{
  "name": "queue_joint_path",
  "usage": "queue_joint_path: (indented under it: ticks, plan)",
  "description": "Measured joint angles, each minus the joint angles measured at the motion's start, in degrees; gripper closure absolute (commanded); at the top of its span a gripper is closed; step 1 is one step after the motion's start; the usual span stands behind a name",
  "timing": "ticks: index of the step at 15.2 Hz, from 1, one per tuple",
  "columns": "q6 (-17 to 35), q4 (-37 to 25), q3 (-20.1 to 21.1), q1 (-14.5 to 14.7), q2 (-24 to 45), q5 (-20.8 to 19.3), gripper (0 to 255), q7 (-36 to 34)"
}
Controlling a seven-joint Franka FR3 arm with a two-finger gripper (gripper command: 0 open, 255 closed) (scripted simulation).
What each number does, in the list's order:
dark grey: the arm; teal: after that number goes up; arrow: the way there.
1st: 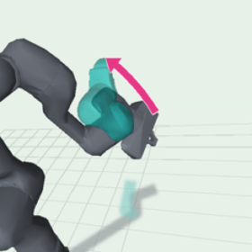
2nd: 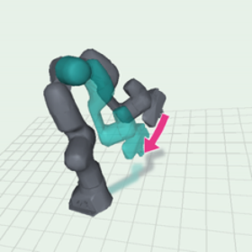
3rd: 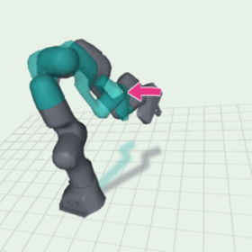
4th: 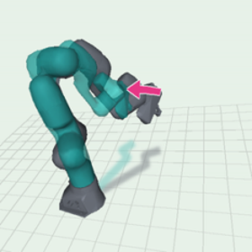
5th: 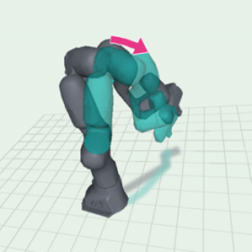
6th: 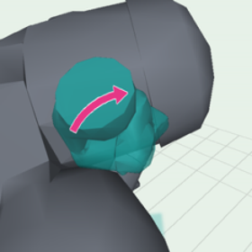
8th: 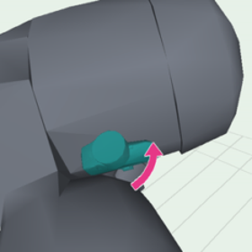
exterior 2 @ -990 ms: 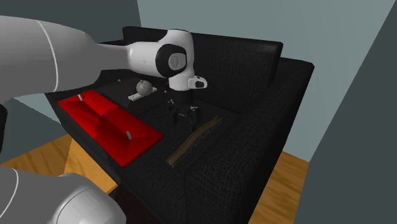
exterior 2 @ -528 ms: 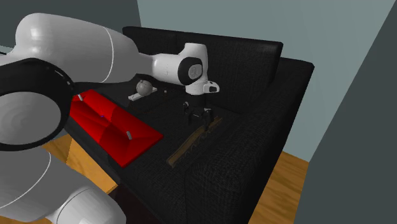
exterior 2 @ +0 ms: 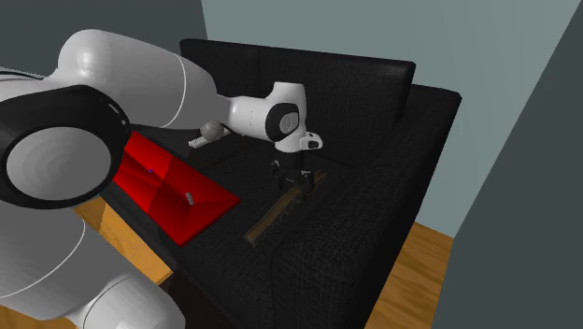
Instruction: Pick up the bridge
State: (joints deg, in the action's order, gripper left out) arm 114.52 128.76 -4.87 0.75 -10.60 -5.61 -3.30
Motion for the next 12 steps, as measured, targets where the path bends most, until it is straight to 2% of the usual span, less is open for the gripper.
queue_joint_path:
  ticks: [1, 2, 12]
  plan:
    - [0.3, 0.2, 0.0, 0.0, 0.1, 0.0, 0, 0.0]
    - [0.5, 0.3, -0.1, 0.0, 0.2, 0.0, 255, 0.0]
    - [0.7, 0.4, -0.1, 0.0, 0.3, 0.0, 255, 0.0]
